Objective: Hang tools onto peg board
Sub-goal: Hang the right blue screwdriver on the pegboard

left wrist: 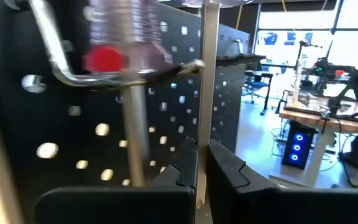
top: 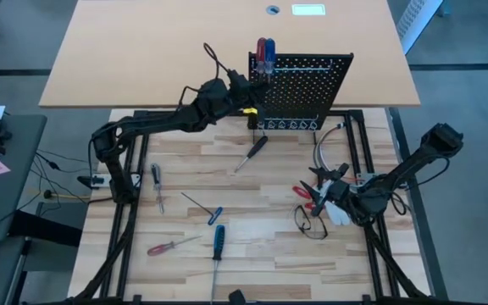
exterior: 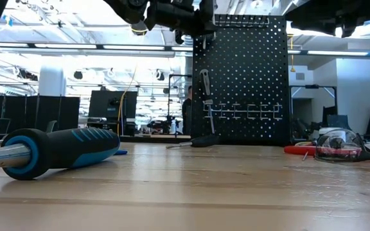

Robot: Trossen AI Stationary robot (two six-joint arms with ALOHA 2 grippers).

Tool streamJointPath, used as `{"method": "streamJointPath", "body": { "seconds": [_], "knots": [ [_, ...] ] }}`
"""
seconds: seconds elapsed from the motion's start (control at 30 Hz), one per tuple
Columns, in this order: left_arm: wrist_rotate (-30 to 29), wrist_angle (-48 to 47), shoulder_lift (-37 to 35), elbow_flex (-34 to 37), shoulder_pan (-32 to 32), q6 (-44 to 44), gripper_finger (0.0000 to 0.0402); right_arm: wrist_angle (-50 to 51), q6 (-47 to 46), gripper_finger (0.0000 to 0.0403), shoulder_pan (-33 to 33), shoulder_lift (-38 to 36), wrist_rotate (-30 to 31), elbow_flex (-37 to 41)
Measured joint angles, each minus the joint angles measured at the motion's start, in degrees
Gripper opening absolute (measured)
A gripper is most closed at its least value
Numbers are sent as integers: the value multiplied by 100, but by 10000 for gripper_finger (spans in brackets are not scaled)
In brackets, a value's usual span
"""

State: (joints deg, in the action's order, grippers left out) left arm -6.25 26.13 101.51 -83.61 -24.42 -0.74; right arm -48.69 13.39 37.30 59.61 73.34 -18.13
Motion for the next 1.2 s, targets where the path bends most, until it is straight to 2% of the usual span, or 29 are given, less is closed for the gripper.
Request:
{"method": "streamJointPath", "body": {
  "seconds": [0.4, 0.7, 1.2],
  "knots": [
    [-46, 57, 0, 0, 79, 50, 3, 0, 0, 240, -33, 0, -7, 0],
    [356, 52, 37, 0, -3, 196, 3, 0, 2, 240, -33, 0, -7, 0],
    [592, 41, 39, 0, -134, -15, 3, -10, -55, 240, -105, 1, -20, 0]
  ]
}}
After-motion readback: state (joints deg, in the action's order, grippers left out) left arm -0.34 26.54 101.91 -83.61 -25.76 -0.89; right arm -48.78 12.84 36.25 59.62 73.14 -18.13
